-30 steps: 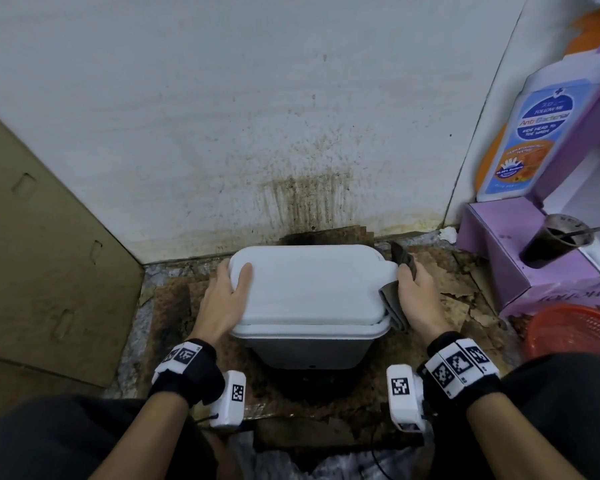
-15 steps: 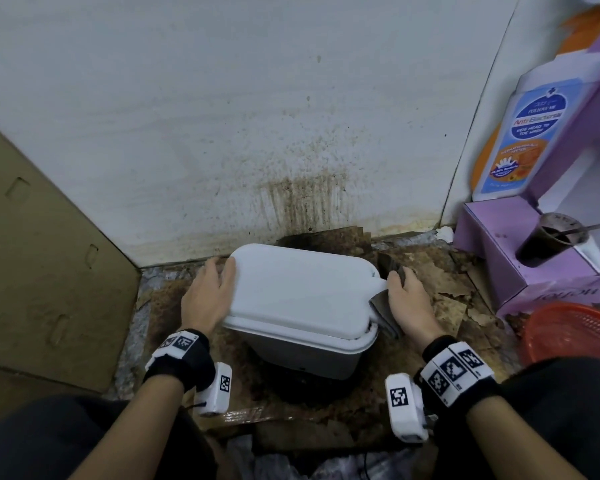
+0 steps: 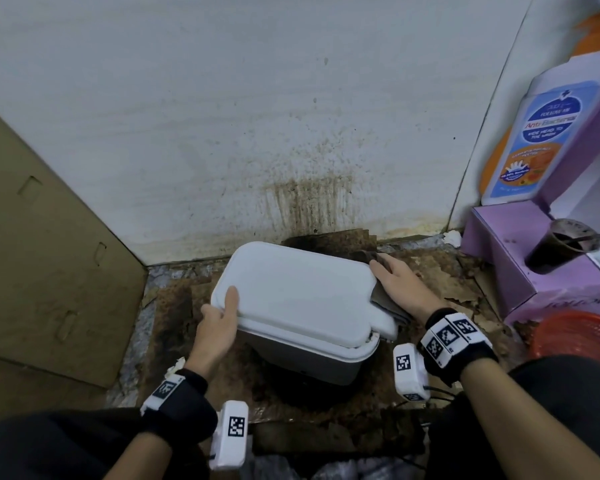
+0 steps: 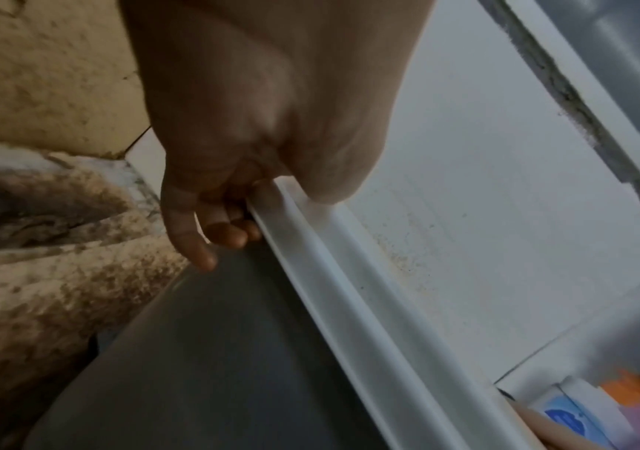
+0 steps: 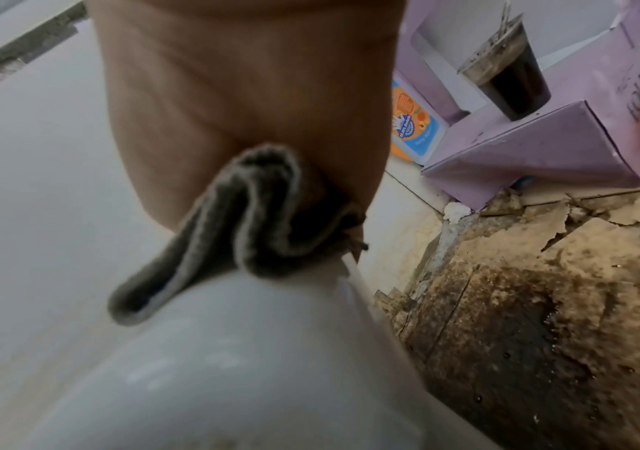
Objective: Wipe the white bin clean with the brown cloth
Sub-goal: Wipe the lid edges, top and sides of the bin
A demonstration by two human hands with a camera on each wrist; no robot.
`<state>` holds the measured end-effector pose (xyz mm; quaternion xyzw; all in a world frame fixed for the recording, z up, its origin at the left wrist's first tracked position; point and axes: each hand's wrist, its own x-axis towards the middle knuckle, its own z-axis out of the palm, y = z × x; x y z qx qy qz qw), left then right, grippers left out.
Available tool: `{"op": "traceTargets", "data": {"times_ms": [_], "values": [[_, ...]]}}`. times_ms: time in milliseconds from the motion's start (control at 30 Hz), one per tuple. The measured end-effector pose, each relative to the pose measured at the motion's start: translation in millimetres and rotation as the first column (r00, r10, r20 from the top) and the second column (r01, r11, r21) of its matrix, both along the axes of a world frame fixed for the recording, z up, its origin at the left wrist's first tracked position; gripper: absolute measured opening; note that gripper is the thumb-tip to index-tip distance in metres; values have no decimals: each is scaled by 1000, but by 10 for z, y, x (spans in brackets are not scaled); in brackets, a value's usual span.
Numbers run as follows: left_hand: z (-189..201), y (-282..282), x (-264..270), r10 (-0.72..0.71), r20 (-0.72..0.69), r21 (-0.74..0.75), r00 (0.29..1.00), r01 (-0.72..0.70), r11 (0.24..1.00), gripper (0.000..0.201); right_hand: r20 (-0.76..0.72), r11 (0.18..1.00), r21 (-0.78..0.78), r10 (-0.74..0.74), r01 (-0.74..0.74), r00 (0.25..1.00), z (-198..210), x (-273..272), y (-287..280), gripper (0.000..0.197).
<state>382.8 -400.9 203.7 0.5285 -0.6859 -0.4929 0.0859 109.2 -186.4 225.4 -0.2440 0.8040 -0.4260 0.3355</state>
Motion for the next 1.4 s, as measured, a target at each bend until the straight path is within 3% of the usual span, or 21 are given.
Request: {"op": "traceTargets", "data": {"times_ms": [100,200,400,533,700,833,967,1033,1100,1233,1400], "values": [[77,-26,-57,3,-12,-35,1000,-3,999,92,-20,999,-36,-22,21,1000,67,154,81,50],[103,-74,-132,-20,-49,-44,999,18,999,82,-30,992,-32,-127,126,991,138,372,209,52],[17,-506,-351,-232,-140,-21,963,231,973,91,-44,958,-76,-281,277,959,113,795,325,30],[-45,-529,-476,-204,-130,-13,970,205,979,103,-53,965,-39,-260,258,964,87,745,303,36],[-89,-400,-466,-152,-105,27,983,156,987,118,-33,997,33,-67,68,997,239,594,198,48],[-69,-49,-382,-114,-162,112,980,133,985,116,-65,997,60,54,-50,996,279,489,75,49],[12,480,-322,-146,-215,241,966,197,950,76,-87,983,104,158,-149,984,299,413,30,55],[-82,533,-298,-84,-247,275,965,153,949,93,-124,977,119,194,-179,973,284,400,25,56],[-134,509,-279,-64,-285,264,956,142,954,104,-171,976,108,207,-191,963,275,402,41,55],[-175,432,-231,-114,-282,218,953,180,959,106,-214,981,60,195,-186,957,261,461,117,52],[-18,275,-295,-231,-306,192,924,297,935,96,-181,997,-27,69,-75,981,205,580,177,46]]}}
